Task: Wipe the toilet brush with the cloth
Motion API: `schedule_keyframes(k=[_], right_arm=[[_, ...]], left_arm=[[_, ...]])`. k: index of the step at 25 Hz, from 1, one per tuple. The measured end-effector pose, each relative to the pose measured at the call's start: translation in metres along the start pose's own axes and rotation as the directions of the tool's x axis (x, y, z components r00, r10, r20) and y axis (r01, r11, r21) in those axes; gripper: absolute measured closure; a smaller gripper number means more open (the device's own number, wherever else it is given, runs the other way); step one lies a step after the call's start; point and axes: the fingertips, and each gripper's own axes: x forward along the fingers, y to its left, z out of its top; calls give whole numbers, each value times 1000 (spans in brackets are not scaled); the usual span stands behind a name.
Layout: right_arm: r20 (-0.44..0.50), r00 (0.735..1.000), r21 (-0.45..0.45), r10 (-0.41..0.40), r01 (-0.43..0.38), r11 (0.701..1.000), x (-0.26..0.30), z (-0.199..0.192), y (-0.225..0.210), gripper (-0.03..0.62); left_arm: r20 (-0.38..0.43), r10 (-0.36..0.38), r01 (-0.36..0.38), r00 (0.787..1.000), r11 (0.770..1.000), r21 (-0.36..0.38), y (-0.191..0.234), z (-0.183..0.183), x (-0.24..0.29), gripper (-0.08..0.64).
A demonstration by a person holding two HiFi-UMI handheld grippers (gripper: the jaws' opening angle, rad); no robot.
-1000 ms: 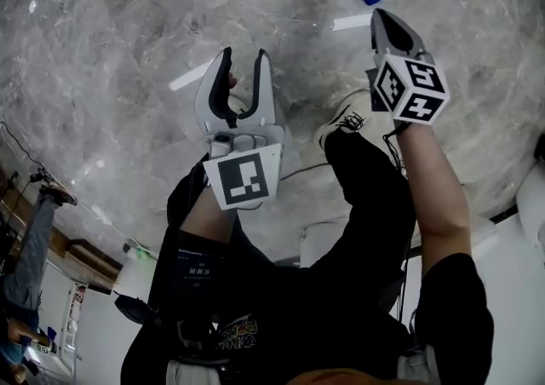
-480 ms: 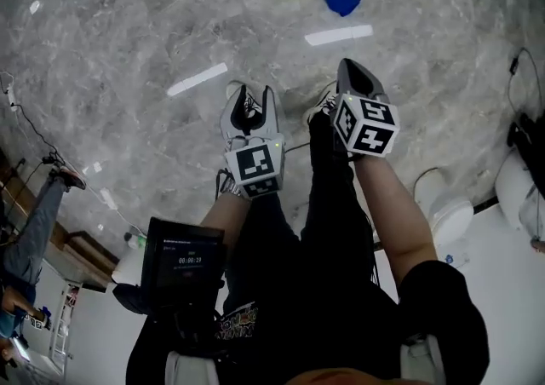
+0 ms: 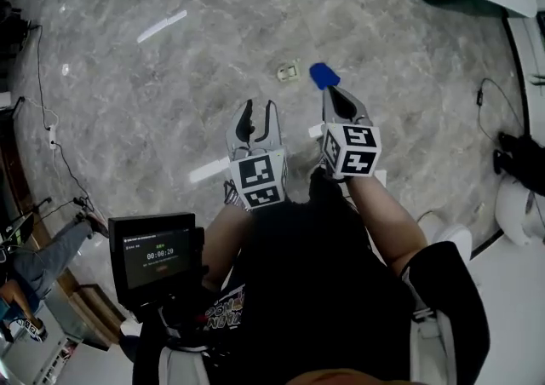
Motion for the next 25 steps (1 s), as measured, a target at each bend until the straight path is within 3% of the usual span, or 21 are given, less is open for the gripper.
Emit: schedule_keyframes(k=[2, 7, 10, 12, 16, 19, 25], right_arm=[[36, 999, -3, -8, 8, 1000, -14, 23, 6, 589], [95, 995, 29, -36, 34, 999, -59, 46, -6, 589], [184, 983, 12, 20, -23, 1000, -80, 66, 16, 589], [211, 976, -6, 47, -47, 999, -100, 59, 23, 589], [231, 969, -35, 88, -82, 996, -107, 42, 19, 589], [221, 970, -75, 103, -88, 993, -121, 26, 26, 589], [192, 969, -108, 159, -140, 984, -127, 52, 24, 589]], left_arm=[[24, -1, 1, 1000, 1000, 16, 0, 22, -9, 410], [18, -48, 46, 999, 993, 109, -35, 27, -17, 417], [103, -66, 51, 993, 989, 140, -36, 54, -33, 420], [138, -77, 55, 987, 986, 157, -45, 57, -50, 433], [168, -72, 46, 983, 987, 157, -58, 47, -53, 440], [149, -101, 81, 984, 988, 133, -67, 36, -66, 440], [181, -111, 85, 977, 985, 149, -95, 68, -79, 431]])
